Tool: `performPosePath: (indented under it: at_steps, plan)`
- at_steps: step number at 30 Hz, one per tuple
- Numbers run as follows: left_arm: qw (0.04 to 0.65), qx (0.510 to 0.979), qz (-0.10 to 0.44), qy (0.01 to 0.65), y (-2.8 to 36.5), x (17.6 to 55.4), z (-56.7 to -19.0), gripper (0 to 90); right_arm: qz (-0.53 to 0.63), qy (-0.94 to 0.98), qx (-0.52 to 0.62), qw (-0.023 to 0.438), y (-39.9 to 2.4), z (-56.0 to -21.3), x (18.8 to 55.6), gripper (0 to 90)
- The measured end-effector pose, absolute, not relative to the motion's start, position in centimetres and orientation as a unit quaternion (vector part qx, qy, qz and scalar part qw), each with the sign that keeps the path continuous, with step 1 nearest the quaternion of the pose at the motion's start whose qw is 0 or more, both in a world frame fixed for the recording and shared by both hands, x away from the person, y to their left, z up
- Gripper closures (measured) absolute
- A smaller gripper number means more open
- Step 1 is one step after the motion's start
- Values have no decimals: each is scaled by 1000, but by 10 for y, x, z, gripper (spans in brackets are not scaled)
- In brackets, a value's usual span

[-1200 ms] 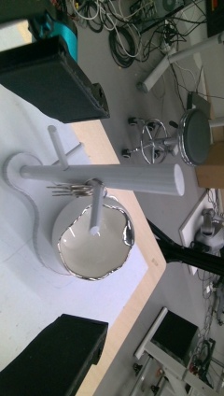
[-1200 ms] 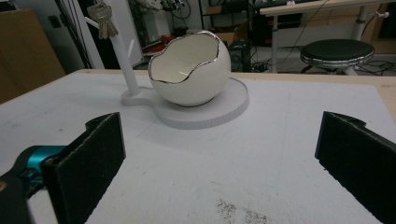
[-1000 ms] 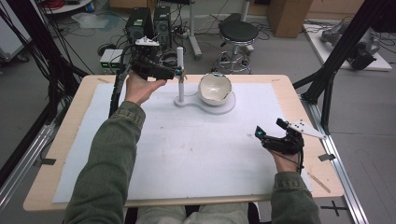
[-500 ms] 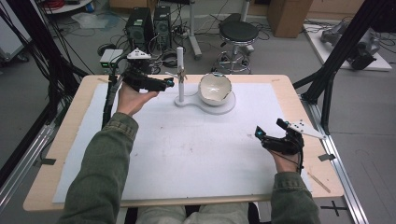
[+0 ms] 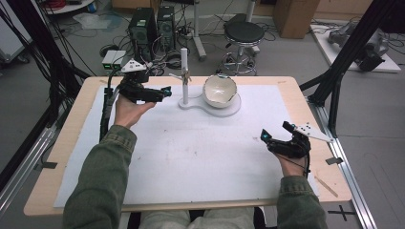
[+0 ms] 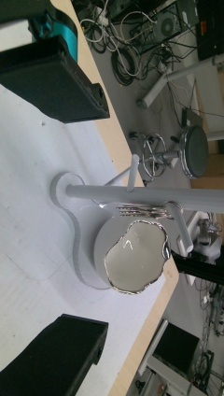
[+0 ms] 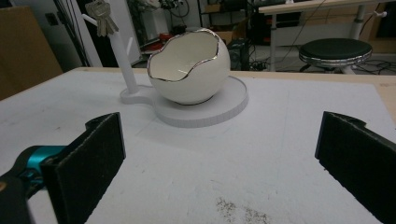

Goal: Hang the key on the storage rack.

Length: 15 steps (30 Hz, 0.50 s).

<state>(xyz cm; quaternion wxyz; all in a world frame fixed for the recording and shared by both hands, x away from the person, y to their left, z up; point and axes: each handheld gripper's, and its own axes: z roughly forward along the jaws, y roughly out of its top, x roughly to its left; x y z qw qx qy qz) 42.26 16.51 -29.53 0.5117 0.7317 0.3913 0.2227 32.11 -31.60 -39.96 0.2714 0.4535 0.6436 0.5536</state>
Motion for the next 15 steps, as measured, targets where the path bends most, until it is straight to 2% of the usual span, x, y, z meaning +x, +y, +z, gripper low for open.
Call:
performPosePath:
  at_steps: [3, 15]
  plan:
    - [523, 727, 223, 384, 167, 417, -298, 16, 554, 643, 454, 271, -316, -400, 321, 6]
    - [507, 748, 239, 356, 159, 391, -305, 16, 554, 643, 454, 271, -316, -399, 321, 5]
